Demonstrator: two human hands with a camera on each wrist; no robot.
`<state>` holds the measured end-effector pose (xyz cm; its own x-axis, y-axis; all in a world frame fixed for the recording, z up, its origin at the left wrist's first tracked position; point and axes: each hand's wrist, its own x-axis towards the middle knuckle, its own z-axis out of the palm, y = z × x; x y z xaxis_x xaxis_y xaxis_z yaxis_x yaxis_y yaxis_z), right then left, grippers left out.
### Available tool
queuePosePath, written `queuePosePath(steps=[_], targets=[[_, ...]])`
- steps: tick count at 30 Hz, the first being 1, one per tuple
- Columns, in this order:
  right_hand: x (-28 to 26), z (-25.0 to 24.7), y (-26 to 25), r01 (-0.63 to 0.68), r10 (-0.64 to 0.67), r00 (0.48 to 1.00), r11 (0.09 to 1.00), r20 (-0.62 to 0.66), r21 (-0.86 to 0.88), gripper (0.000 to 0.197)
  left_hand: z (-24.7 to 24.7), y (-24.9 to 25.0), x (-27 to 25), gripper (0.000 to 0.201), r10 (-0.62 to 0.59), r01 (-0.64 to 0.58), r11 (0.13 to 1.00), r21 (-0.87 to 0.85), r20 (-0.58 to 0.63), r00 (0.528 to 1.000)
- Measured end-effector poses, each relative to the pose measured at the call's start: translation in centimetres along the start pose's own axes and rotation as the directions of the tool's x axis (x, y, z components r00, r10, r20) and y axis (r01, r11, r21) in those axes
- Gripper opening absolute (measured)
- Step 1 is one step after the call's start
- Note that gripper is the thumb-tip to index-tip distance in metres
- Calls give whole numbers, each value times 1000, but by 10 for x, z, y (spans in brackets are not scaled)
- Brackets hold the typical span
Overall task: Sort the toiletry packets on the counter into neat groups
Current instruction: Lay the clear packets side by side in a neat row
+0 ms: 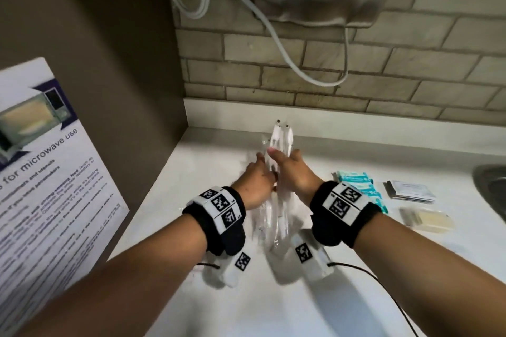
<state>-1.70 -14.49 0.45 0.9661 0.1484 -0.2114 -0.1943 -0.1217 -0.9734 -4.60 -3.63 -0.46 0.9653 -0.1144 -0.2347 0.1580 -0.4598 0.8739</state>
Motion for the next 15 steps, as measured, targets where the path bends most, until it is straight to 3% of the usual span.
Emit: queuePosePath(steps=[2,7,9,11,12,13,15], targets=[[-10,-12,4,7,-7,1000,1000,7,15,44,14,1,3,71,29,-33,998,51,71,997],[-21,-46,14,-32,28,997,998,-73,-51,36,28,11,-18,61,54,-76,991,113,187,981],[-25,-61,14,-28,11,992,991,-129,-128,38,27,7,-24,72,85,-99,993,60,193,977],[-29,-72,11,-12,-16,984,988,-179,-153,30,26,3,-25,58,71,-74,997,16,156,985],[-31,-78,10,-6,-26,979,988,-203,-154,26,27,0,-27,51,64,-79,991,109,139,988],[-31,-83,9,4,-40,974,988,-223,-157,26,28,-4,-26,49,63,-110,942,316,156,986],[-33,-90,9,12,-51,972,986,-231,-169,26,40,-16,-27,56,38,-220,719,659,279,959]])
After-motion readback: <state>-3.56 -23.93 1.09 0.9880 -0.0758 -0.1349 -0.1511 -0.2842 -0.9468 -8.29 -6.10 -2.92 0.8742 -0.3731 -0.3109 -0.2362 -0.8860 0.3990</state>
